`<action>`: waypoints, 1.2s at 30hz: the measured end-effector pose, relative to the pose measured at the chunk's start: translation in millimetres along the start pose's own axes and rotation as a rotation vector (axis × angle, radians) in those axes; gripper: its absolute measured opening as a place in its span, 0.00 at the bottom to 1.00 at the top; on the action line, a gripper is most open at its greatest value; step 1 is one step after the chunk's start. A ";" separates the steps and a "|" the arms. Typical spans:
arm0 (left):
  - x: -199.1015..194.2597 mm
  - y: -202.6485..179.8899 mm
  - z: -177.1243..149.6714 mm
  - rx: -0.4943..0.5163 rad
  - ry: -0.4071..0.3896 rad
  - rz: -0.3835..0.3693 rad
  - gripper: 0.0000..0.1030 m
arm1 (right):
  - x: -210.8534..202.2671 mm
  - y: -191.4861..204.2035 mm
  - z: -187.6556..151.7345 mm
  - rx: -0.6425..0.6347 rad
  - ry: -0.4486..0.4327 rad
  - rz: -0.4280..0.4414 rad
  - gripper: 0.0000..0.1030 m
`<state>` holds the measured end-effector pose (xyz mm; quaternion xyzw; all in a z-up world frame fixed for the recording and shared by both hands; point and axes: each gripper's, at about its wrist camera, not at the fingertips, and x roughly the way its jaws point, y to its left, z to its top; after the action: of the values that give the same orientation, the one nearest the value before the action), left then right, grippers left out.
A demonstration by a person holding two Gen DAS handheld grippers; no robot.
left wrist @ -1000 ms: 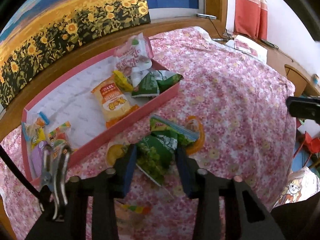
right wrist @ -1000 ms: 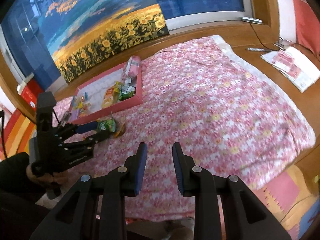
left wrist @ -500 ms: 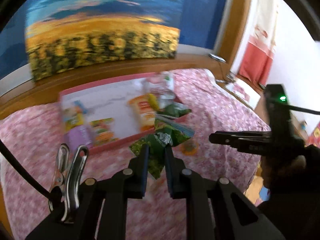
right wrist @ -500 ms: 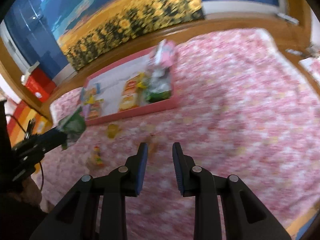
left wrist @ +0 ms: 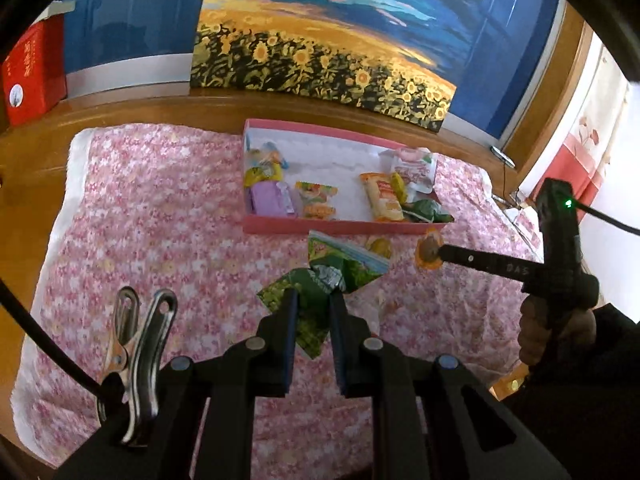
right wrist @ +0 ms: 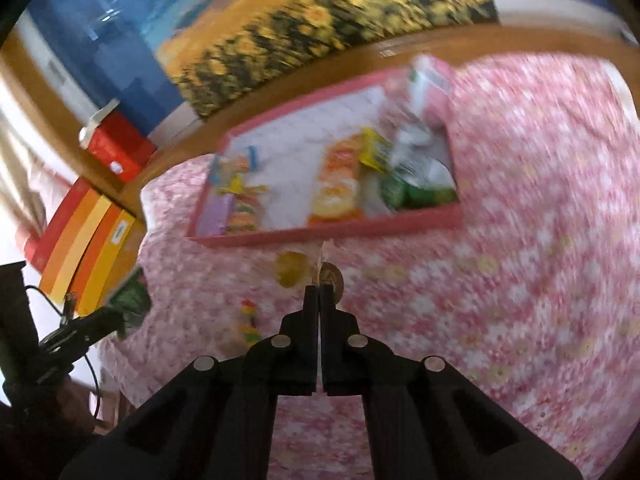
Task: Organize snacks
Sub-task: 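Carry the green packets and orange snack into the pink tray and release both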
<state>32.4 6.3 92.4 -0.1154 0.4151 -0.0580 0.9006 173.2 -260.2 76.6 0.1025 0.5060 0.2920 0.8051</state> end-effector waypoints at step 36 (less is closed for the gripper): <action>79.4 -26.3 114.1 0.161 -0.097 0.071 0.15 | -32.3 4.5 66.1 -0.090 -0.206 -0.077 0.02</action>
<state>170.5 -16.8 112.6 -0.0304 0.3687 -0.0536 0.9275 219.1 -266.4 134.0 0.0763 0.4106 0.2711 0.8672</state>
